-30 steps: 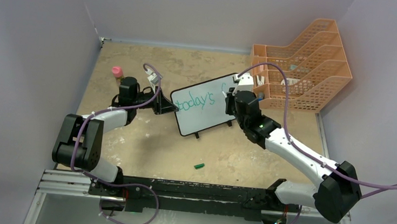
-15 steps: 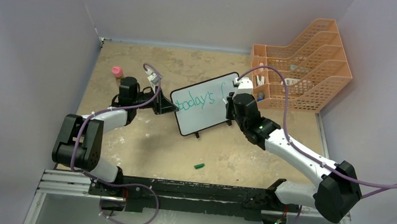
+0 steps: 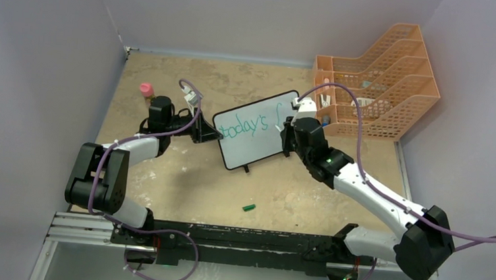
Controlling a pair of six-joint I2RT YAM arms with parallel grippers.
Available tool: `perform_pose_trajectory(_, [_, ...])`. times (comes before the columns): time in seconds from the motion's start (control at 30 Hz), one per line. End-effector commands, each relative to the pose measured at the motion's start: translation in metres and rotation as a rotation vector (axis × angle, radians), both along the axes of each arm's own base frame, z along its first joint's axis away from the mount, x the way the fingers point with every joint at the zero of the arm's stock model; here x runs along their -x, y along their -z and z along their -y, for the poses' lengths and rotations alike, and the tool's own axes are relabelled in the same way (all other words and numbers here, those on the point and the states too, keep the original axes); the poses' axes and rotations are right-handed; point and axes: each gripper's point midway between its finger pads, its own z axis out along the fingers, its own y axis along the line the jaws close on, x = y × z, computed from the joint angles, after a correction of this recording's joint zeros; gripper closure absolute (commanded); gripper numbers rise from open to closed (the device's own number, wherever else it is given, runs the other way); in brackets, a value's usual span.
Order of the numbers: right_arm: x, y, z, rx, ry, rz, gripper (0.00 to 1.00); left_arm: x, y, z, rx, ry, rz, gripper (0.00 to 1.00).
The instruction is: Write a sentence on the whiteboard
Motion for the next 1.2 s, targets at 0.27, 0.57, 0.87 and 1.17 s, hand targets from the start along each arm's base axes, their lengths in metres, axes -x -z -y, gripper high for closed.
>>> perform_pose_trajectory(0.27, [-0.012, -0.055, -0.001, -0.070, 0.016, 0.136, 1.00, -0.009, -0.016, -0.001, -0.011, -0.013, 0.083, 1.00])
perform_pose_trajectory(0.57, [-0.025, -0.068, -0.006, -0.073, 0.026, 0.192, 1.00, -0.009, -0.017, -0.001, -0.012, -0.012, 0.088, 1.00])
perform_pose_trajectory(0.87, [-0.029, -0.064, -0.010, -0.072, 0.021, 0.189, 1.00, -0.009, -0.017, -0.001, -0.012, -0.013, 0.087, 1.00])
perform_pose_trajectory(1.17, [-0.032, -0.059, -0.012, -0.062, 0.017, 0.180, 1.00, -0.009, -0.016, -0.001, -0.013, -0.012, 0.087, 1.00])
